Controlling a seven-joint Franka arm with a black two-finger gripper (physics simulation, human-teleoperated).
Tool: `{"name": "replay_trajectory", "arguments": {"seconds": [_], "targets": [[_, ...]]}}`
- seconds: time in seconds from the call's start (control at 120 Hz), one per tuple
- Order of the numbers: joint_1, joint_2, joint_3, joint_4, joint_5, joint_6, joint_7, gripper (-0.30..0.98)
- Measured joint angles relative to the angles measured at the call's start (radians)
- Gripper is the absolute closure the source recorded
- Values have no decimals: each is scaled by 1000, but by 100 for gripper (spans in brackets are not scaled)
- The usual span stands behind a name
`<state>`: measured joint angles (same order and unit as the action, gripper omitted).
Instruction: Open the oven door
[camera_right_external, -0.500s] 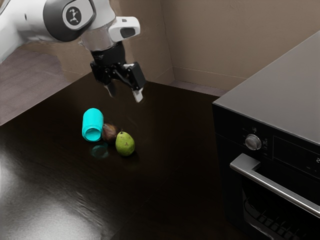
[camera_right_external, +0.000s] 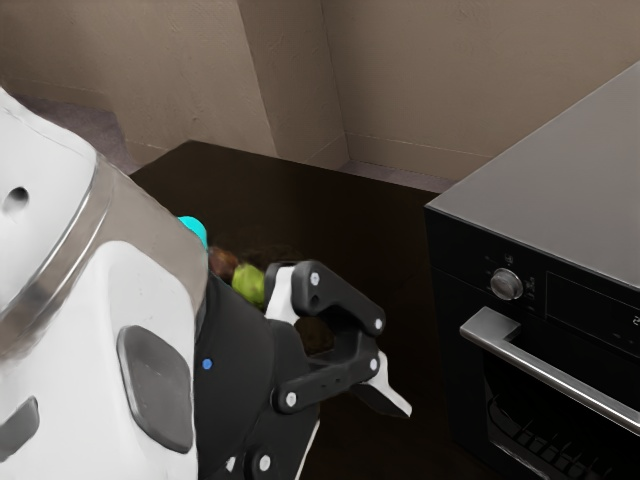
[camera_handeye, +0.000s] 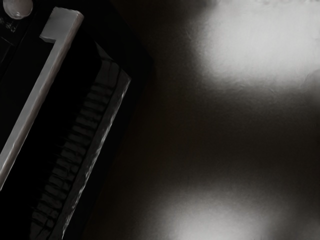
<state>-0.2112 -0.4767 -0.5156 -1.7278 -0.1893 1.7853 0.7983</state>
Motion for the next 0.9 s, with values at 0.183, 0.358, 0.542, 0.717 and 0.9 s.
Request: {"name": "replay_trajectory", "arguments": {"seconds": [0.183, 0.358, 0.542, 0.717, 0.9], "targets": [[-16, 165, -34, 32, 52, 166, 281, 0], [-15, 317, -13, 122, 80, 232, 440, 0], [-7, 357, 108, 133, 92, 257, 553, 0], [-23, 350, 104, 68, 117, 288, 634, 0], [-21, 347, 104, 3, 125, 328, 697, 0]]}}
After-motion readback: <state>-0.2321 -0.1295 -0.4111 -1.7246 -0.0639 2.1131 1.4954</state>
